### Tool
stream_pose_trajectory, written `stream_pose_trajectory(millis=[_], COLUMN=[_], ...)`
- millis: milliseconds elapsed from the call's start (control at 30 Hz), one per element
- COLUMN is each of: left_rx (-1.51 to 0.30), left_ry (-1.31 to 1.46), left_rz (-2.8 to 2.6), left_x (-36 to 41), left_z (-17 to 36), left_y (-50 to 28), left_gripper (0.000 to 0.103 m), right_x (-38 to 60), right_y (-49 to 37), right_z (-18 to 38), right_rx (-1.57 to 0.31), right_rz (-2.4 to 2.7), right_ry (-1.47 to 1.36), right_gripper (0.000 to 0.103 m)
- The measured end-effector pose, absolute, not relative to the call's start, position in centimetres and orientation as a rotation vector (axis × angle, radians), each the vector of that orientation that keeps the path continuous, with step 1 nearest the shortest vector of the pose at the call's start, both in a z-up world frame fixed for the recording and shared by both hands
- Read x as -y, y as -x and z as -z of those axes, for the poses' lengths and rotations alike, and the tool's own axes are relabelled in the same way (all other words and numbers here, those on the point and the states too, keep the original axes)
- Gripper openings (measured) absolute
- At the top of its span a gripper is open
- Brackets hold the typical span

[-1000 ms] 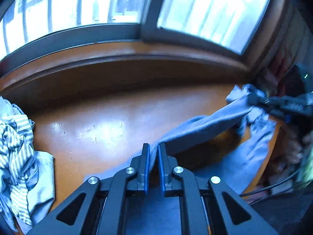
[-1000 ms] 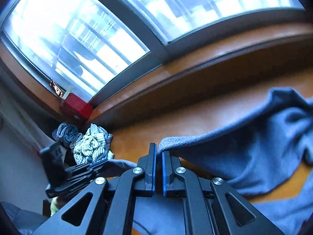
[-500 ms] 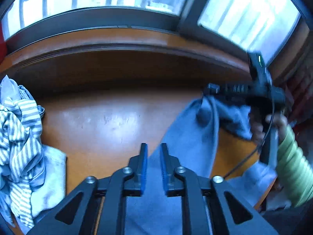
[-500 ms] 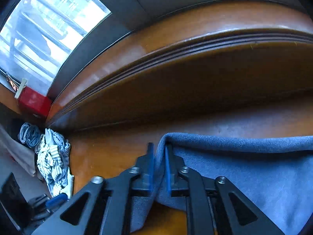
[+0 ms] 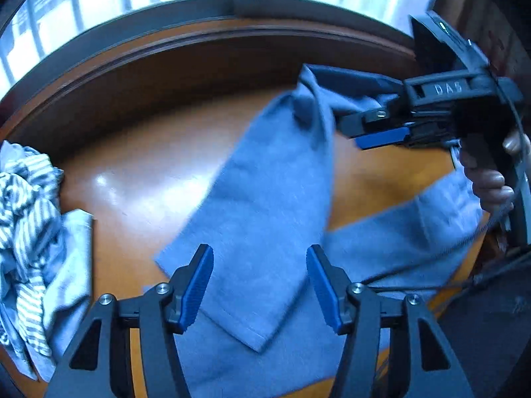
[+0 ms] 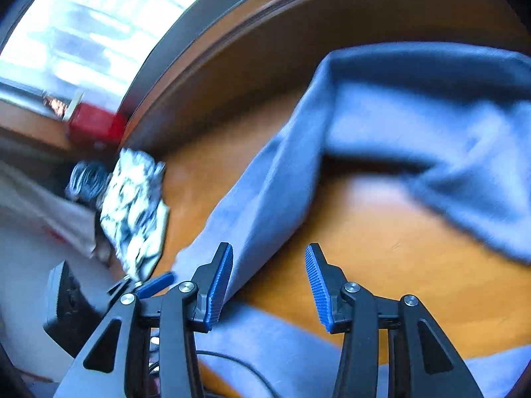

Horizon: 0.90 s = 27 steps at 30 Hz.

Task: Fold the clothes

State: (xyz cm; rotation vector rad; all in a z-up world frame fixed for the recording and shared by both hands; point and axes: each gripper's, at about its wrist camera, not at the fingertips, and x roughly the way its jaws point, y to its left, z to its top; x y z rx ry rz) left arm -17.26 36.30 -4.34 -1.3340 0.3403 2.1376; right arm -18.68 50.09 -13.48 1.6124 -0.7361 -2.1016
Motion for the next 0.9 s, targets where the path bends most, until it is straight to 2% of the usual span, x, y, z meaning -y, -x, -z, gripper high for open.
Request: stream_pose_trajectory(millis=[167,200,233,300,400,667,767,900], left_rx=[-0.378,-0.38,-0.353,-0.297,-0.231,-0.352,-0.277,-0.107], left_ry=[1.305,1.298,1.304,1.327,1.33,1.241,1.23,1.154], left_rz=[-2.135,-2.145,-2.158,-2.184,-2.206,-2.231,-2.218,-2.2], left_x=[-36.7,-36.6,-36.3,-35.8,-35.3,-36.9,-36.2,-34.3], left_z=[5.2,5.3,5.7,6.4,6.8,6.5,4.7,0.2], left_y=[15.4,15.3,15.5,16.2,16.7,15.5,16.1,17.4], left_gripper=[0.056,0.056,0.056,0.056,0.056,0.056,0.022,0.021], right_x=[-47.2,-47.1,-47.0,-47.0,-47.0,-46.4,-45.4,-44.0], right_y=[18.6,18.7,18.8,18.9,18.5,18.0,18.4,20.8], right_z=[13.8,14.0,14.3,14.7,14.6,9.7,7.4,5.4], right_rx=[0.66,0.651,0.643,0.631,0.618,0.567,0.516,0.485], right_rz=[2.099,2.105,2.109,2.11,2.111,2.105,2.085,1.986], right_ry=[-1.618,-1.623,-1.628,-1.641,-1.623,-1.424,-1.352,-1.299], right_gripper=[0.045,0.037,0.023,0.013,0.005,0.004,0.004,0.004])
